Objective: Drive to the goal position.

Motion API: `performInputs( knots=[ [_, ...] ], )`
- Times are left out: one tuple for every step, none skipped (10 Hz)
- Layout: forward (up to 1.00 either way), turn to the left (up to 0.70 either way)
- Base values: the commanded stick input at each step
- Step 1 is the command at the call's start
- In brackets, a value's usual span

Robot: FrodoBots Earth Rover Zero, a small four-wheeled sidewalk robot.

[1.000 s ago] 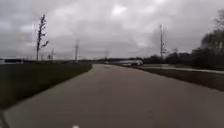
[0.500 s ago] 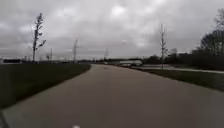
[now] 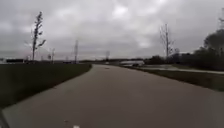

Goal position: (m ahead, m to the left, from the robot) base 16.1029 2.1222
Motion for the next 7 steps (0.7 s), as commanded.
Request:
performInputs(
  knots=[
    [1.00,0.00],
    [1.00,0.00],
    [1.00,0.00],
    [1.00,0.00],
    [1.00,0.00],
    [1.00,0.00],
    [1.00,0.00]
  ],
)
